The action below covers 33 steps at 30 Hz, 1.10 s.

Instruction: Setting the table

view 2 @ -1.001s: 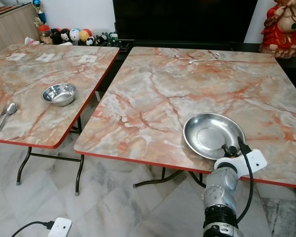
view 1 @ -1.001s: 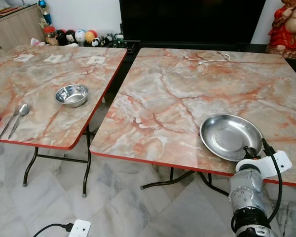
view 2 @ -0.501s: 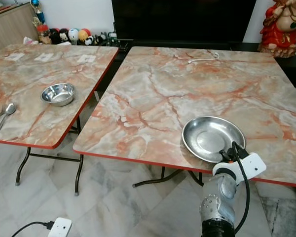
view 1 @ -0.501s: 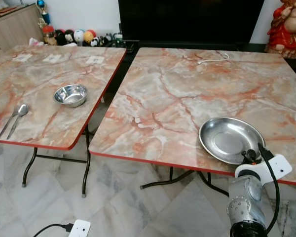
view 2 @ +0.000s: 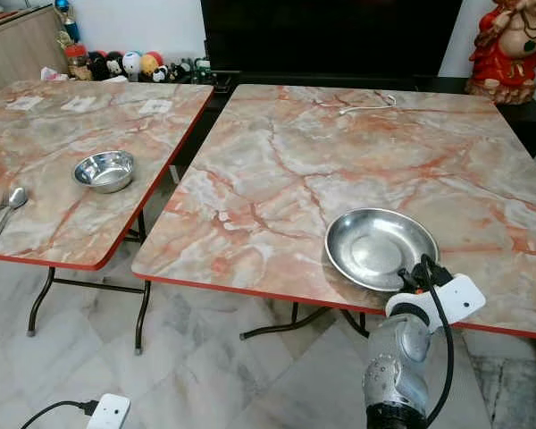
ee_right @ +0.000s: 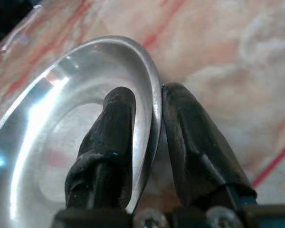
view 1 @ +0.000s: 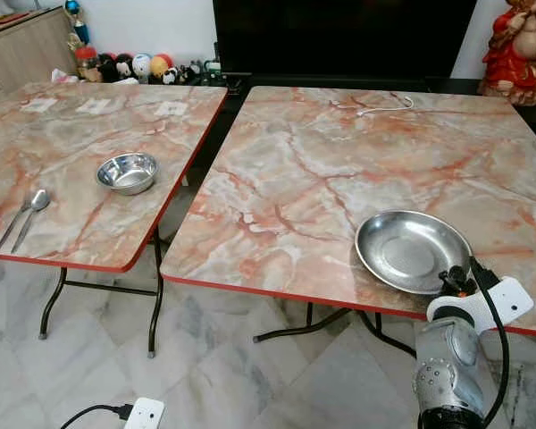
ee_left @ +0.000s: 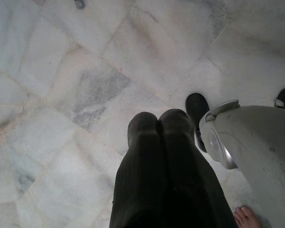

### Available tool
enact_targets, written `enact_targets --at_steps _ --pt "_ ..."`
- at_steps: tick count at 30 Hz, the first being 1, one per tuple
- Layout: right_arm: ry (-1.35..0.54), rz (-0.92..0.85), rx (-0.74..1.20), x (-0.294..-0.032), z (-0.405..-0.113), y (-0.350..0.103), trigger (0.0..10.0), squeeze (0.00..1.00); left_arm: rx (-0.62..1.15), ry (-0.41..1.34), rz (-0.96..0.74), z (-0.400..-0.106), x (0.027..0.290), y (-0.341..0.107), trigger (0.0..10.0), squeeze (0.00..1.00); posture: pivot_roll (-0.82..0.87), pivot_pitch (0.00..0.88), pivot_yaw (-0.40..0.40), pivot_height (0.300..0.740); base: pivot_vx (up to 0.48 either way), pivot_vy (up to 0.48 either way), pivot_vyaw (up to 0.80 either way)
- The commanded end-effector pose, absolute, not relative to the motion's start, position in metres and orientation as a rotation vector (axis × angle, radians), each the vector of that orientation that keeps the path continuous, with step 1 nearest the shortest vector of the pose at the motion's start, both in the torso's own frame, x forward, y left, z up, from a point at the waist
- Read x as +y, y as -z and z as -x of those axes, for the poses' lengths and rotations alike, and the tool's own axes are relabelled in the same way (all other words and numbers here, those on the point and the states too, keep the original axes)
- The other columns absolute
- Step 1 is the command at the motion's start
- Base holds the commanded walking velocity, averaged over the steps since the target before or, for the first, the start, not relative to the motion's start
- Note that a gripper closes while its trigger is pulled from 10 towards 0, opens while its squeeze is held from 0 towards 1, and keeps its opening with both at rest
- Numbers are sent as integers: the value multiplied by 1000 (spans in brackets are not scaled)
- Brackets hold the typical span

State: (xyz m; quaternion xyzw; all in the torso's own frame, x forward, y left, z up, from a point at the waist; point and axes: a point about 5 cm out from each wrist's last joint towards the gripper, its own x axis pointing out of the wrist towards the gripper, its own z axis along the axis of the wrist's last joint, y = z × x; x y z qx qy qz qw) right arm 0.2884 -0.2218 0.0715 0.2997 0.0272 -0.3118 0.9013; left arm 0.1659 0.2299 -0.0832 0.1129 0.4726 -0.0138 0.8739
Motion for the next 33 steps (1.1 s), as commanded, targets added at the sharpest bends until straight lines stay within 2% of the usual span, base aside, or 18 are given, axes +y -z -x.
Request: enact_targets --at_steps 1,3,4,5,6,11,14,15,16,21,22,26,28,33 --pt "643 -621 55 -220 -288 -75 10000 980 1003 30 -237 -164 231 84 10000 0 55 0 3 740 0 0 0" --pt "645 -623 57 -221 -288 -74 10000 957 1003 31 -237 -164 231 84 10000 0 55 0 2 740 0 0 0" --pt "647 -631 64 -220 -287 -73 10000 698 1003 32 -238 -164 231 84 10000 0 56 0 3 740 0 0 0" --pt "647 -633 68 -220 -287 -73 10000 698 1003 32 -238 -164 231 84 10000 0 56 0 3 740 0 0 0" --pt "651 -634 70 -221 -287 -72 10000 0 1003 32 -238 -164 231 84 10000 0 55 0 3 740 0 0 0" --pt "660 -632 51 -223 -286 -74 10000 0 1002 31 -238 -164 231 84 10000 0 56 0 3 740 0 0 0" --pt "605 -631 -29 -221 -287 -85 10000 0 1002 31 -237 -164 232 84 10000 0 56 0 3 740 0 0 0" --pt "590 -638 -57 -220 -287 -89 10000 871 1002 31 -237 -164 232 84 10000 0 55 0 4 740 0 0 0" --pt "599 -625 -74 -221 -287 -91 10000 1000 1001 31 -236 -164 231 84 10000 0 54 0 3 740 0 0 0" --pt "604 -624 -75 -222 -286 -91 10000 973 1001 32 -234 -164 231 84 10000 0 55 0 2 740 0 0 0" --pt "601 -618 -75 -222 -286 -91 10000 0 1001 32 -233 -164 231 84 10000 0 56 0 1 740 0 0 0" --pt "532 -496 -104 -217 -288 -100 10000 0 999 28 -230 -164 231 84 10000 0 54 0 0 740 0 0 0" --pt "392 -394 -95 -202 -295 -104 10000 0 993 26 -222 -164 231 84 10000 0 42 0 1 740 0 0 0" --pt "213 -300 -68 -177 -303 -106 10000 0 993 29 -223 -164 230 84 10000 0 38 0 0 740 0 0 0"
